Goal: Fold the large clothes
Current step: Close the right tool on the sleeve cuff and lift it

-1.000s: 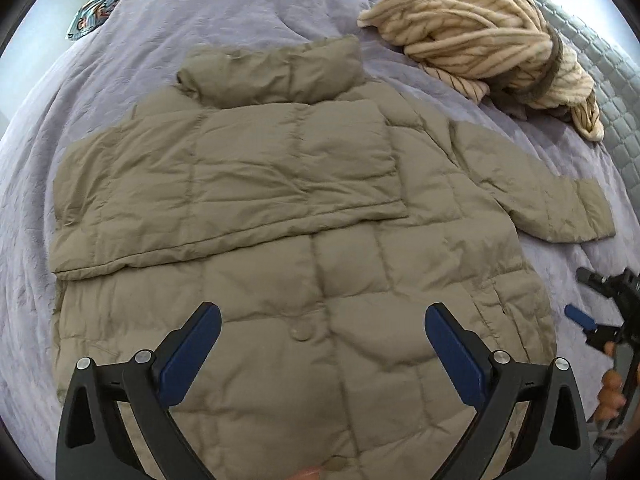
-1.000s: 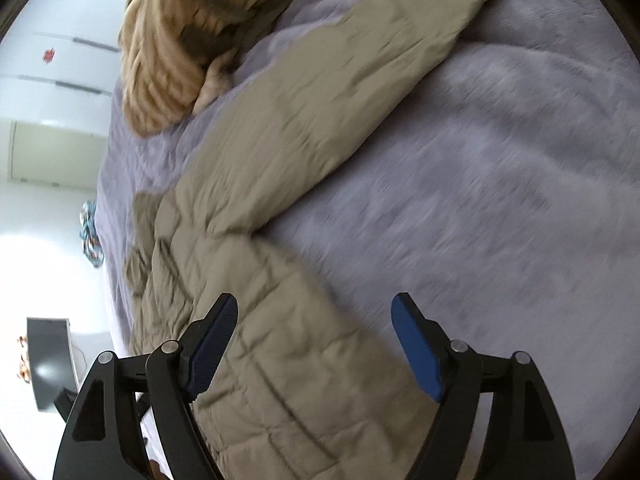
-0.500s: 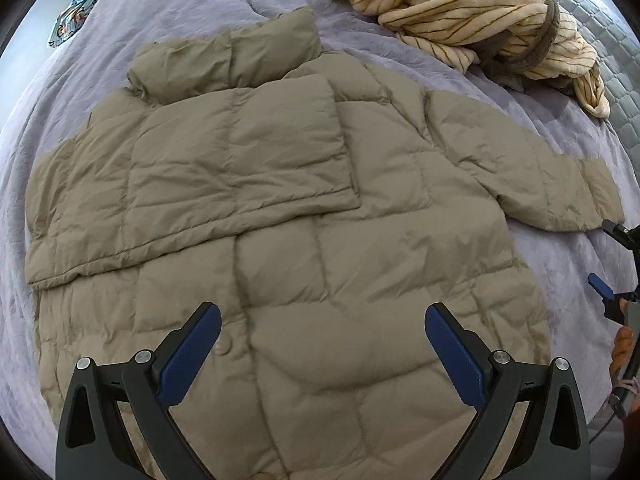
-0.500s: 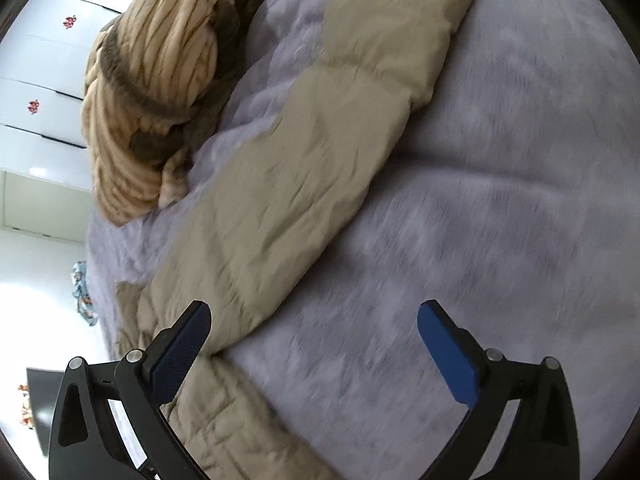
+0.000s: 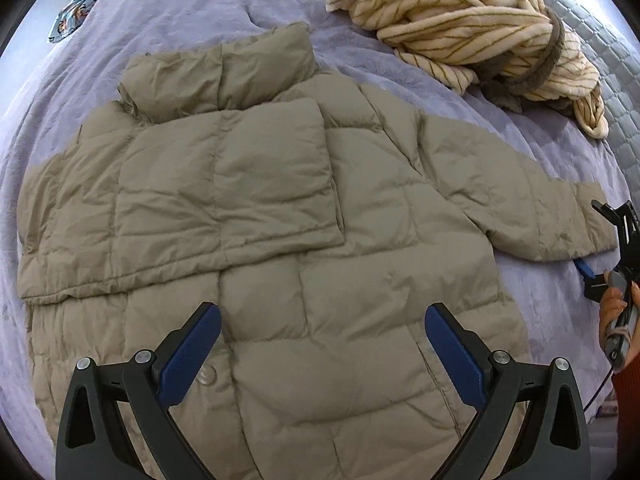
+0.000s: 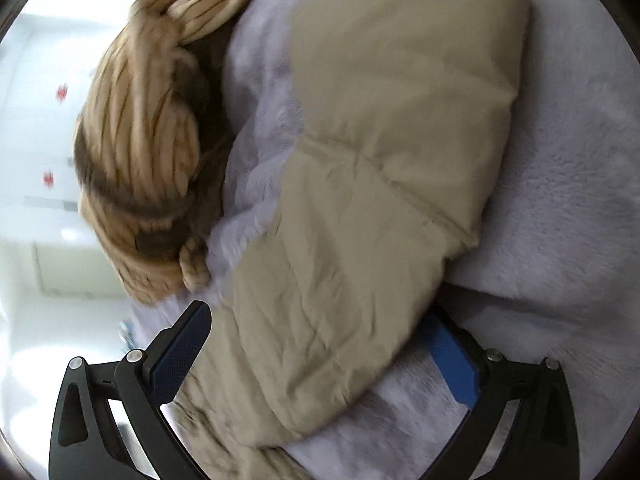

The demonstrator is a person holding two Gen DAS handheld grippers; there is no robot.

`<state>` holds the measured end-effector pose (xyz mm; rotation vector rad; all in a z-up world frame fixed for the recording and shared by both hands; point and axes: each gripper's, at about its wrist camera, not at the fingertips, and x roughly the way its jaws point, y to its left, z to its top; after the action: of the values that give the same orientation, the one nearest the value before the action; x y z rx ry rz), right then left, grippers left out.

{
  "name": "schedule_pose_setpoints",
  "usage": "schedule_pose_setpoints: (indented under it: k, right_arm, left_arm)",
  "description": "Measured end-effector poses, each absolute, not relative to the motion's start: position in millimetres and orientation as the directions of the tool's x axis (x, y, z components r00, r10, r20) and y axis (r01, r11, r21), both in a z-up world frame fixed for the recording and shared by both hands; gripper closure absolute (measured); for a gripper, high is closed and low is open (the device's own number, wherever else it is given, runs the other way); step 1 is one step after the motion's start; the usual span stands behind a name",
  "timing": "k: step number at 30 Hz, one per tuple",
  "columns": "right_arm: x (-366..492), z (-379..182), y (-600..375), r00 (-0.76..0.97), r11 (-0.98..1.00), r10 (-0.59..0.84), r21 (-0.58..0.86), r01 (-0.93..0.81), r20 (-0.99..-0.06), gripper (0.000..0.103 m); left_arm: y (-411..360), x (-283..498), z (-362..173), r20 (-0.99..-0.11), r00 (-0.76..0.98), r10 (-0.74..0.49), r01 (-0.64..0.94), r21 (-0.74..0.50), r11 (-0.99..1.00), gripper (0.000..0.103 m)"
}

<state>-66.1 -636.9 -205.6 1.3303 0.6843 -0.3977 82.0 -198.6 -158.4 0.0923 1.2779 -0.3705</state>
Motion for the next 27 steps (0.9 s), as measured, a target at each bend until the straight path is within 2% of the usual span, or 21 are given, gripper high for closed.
schedule_pose_setpoints:
  k: [2, 4, 5, 6, 7, 9, 14, 22, 27]
  right_arm:
    - [-65, -209, -642, 0.762, 0.157, 0.113, 0.769, 0.62, -0.638, 0.001]
    - [-65, -212, -646, 0.77, 0.105, 0.108, 0.778, 0.62, -0.629, 0.016]
    - [-64, -214, -647, 0.764, 0.084, 0.114, 0.773, 0.629, -0.635, 0.044]
    - [-63, -217, -648, 0.756, 0.059, 0.127, 0.766, 0.64, -0.642, 0.067]
    - [-63, -222, -649, 0.763, 0.023, 0.141, 0.773, 0.634, -0.63, 0.074]
    - [-65, -228, -650, 0.798, -0.038, 0.156, 0.804, 0.594, -0.582, 0.096]
    - [-53, -204, -638, 0.829, 0.029, 0.168, 0.843, 0.537, -0.533, 0.097]
    - [11, -106, -562, 0.834, 0.364, 0.249, 0.846, 0.39, -0.492, 0.097]
    - [68, -49, -470, 0.811, 0.608, 0.31, 0.759, 0.232, -0.496, 0.097]
  left_arm:
    - [-196, 86, -157, -0.945, 0.246, -0.217, 0.314, -0.134, 0.94, 0.001]
    - [-192, 88, -155, -0.942, 0.257, -0.217, 0.311, -0.132, 0.941, 0.001]
    - [-190, 89, -154, -0.94, 0.262, -0.218, 0.311, -0.131, 0.941, 0.001]
    - [-188, 90, -152, -0.937, 0.272, -0.219, 0.311, -0.13, 0.942, 0.001]
    - [-186, 91, -151, -0.934, 0.279, -0.221, 0.311, -0.13, 0.942, 0.001]
    - [-182, 93, -147, -0.929, 0.294, -0.225, 0.31, -0.13, 0.942, 0.001]
    - [-166, 100, -140, -0.92, 0.319, -0.227, 0.29, -0.133, 0.948, 0.001]
    - [-126, 112, -130, -0.899, 0.38, -0.218, 0.25, -0.128, 0.96, 0.001]
    - [-83, 124, -123, -0.881, 0.428, -0.203, 0.195, -0.129, 0.972, 0.001]
